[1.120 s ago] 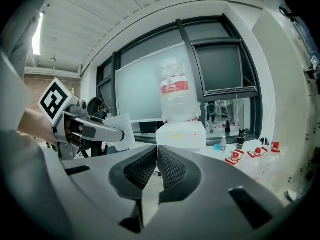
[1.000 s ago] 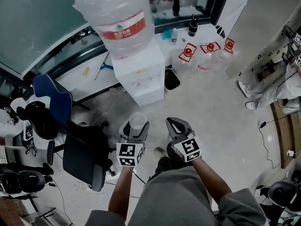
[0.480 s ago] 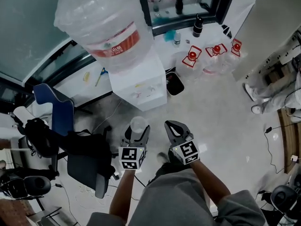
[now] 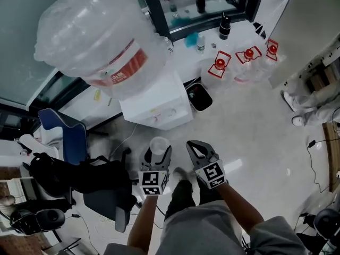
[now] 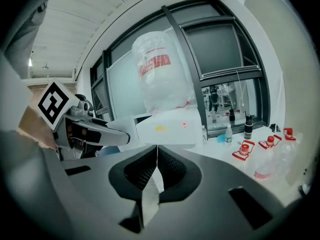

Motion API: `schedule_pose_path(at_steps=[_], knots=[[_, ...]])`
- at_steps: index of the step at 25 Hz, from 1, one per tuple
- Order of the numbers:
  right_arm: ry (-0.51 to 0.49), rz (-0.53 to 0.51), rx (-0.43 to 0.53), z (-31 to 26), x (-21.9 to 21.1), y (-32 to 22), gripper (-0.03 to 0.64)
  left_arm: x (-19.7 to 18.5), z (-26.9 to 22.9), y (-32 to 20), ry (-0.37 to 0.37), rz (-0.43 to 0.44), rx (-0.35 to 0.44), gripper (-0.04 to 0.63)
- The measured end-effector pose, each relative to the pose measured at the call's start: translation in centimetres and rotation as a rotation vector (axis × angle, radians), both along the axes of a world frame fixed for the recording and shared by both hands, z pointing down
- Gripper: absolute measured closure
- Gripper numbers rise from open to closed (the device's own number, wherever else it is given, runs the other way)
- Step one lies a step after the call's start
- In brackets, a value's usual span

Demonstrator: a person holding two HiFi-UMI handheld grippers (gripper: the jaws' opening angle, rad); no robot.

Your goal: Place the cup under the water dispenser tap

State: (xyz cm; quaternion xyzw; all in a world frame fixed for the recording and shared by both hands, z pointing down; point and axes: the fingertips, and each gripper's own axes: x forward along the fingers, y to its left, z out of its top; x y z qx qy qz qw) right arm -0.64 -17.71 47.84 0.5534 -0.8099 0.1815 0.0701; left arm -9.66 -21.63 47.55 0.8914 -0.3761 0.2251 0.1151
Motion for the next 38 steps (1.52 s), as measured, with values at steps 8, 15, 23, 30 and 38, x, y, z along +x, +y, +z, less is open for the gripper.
schedule_pose_path(at_steps=[8,15,23,30,38], knots=[[0.013,0.067,-0.024,3.5,-0.7,-2.9,0.604,-0.5,3.8,-2.5,-0.024,0.055,-0.02,0.308],[0.034,0.2,-0.043,7.5,-1.6,-4.8,0.604,-2.3,8.2,-4.6,-0.019,0.103,-0.016,0.308],[0.038,0.285,-0.064,14.3,-3.3,-5.6,0.604,-3.8,15.5,-6.6,-0.028,0.172,-0.023,0.308],[0.039,0.292,-0.08,17.8,-4.4,-5.9,0.606,-3.9,18.8,-7.9,-0.023,0.189,-0.033,0.308],[0.021,0.327,-0.075,20.8,-3.8,-6.5,0.606,-3.3,23.3,-8.9,0.0,0.165,-0.027,0.308]])
